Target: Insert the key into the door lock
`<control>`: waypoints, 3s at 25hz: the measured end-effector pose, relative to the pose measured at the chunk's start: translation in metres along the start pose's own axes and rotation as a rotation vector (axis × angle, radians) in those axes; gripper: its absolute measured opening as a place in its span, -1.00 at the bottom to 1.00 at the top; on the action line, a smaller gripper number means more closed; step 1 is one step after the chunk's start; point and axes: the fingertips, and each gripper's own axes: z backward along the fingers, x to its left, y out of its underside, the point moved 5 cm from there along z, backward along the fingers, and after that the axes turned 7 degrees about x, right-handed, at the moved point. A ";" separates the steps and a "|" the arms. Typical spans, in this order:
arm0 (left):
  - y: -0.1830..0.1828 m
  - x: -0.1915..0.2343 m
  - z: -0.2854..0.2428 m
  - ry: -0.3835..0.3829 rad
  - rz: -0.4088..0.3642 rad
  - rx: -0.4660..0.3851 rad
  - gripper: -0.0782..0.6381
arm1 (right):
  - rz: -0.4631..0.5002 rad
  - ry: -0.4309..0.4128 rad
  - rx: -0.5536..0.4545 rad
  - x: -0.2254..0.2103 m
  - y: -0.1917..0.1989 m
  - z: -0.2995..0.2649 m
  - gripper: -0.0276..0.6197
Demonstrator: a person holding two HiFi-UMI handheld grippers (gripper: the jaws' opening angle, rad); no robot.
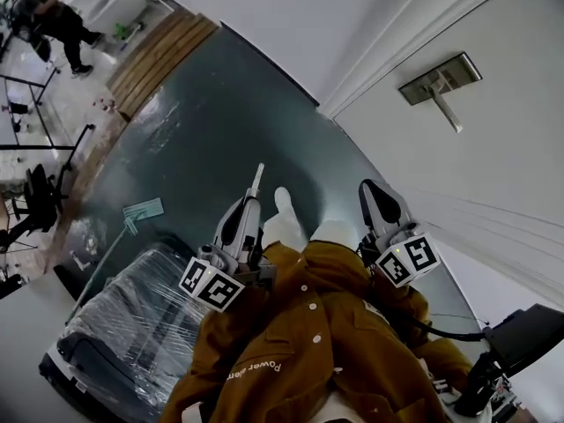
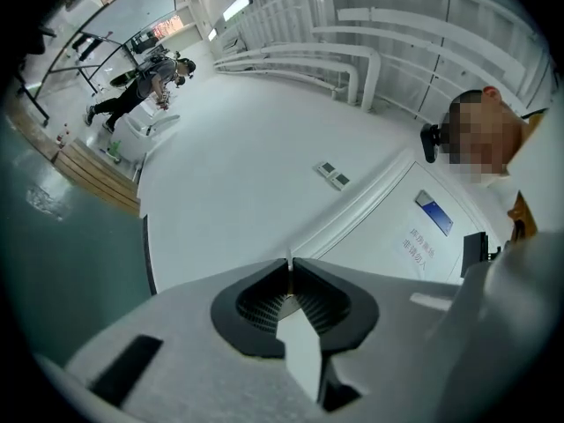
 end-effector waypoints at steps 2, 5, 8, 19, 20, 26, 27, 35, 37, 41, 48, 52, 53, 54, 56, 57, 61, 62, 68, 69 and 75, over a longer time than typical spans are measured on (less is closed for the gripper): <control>-0.005 0.003 -0.012 0.025 0.001 0.030 -0.71 | 0.000 0.015 -0.005 0.001 -0.005 -0.007 -0.89; -0.006 0.003 -0.033 0.064 0.005 0.065 -0.71 | -0.018 0.025 -0.025 -0.003 -0.014 -0.016 -0.89; -0.001 0.005 -0.050 0.088 -0.002 0.100 -0.71 | -0.026 0.033 -0.047 -0.010 -0.021 -0.020 -0.89; 0.031 0.003 -0.117 0.166 -0.014 0.267 -0.71 | 0.031 0.115 -0.114 -0.032 -0.044 -0.005 -0.89; 0.036 0.001 -0.127 0.180 -0.012 0.290 -0.71 | 0.036 0.127 -0.123 -0.035 -0.047 -0.003 -0.89; 0.068 -0.017 -0.187 0.250 0.003 0.396 -0.71 | 0.092 0.177 -0.152 -0.056 -0.055 0.005 -0.89; 0.074 -0.020 -0.197 0.260 0.005 0.409 -0.71 | 0.094 0.187 -0.156 -0.060 -0.055 0.007 -0.89; 0.112 -0.030 -0.281 0.318 0.009 0.498 -0.71 | 0.059 0.260 -0.203 -0.088 -0.051 0.031 -0.89; 0.123 -0.027 -0.303 0.316 0.021 0.513 -0.71 | 0.051 0.275 -0.209 -0.094 -0.050 0.038 -0.89; 0.143 -0.016 -0.341 0.303 0.067 0.541 -0.71 | 0.039 0.304 -0.225 -0.101 -0.050 0.052 -0.89; 0.174 0.000 -0.401 0.261 0.166 0.572 -0.71 | 0.004 0.340 -0.235 -0.117 -0.042 0.065 -0.90; 0.185 0.007 -0.421 0.238 0.216 0.587 -0.71 | -0.008 0.347 -0.231 -0.125 -0.039 0.070 -0.89; 0.188 0.009 -0.426 0.235 0.224 0.587 -0.71 | -0.012 0.347 -0.228 -0.130 -0.039 0.070 -0.89; 0.190 0.009 -0.432 0.234 0.228 0.589 -0.71 | -0.017 0.346 -0.226 -0.134 -0.039 0.070 -0.89; 0.192 0.006 -0.440 0.233 0.230 0.600 -0.71 | -0.022 0.344 -0.221 -0.139 -0.040 0.071 -0.89; 0.193 0.004 -0.443 0.232 0.233 0.604 -0.71 | -0.023 0.343 -0.218 -0.140 -0.041 0.072 -0.89; 0.197 -0.002 -0.446 0.227 0.261 0.596 -0.71 | -0.029 0.335 -0.196 -0.141 -0.041 0.074 -0.89; 0.196 -0.004 -0.447 0.228 0.267 0.591 -0.71 | -0.032 0.333 -0.192 -0.142 -0.042 0.075 -0.89; 0.195 -0.005 -0.453 0.226 0.292 0.573 -0.71 | -0.033 0.321 -0.183 -0.145 -0.045 0.074 -0.89; 0.195 -0.006 -0.453 0.226 0.296 0.573 -0.71 | -0.032 0.321 -0.182 -0.145 -0.046 0.075 -0.89; 0.194 -0.015 -0.458 0.248 0.373 0.546 -0.71 | -0.047 0.323 -0.184 -0.153 -0.054 0.079 -0.89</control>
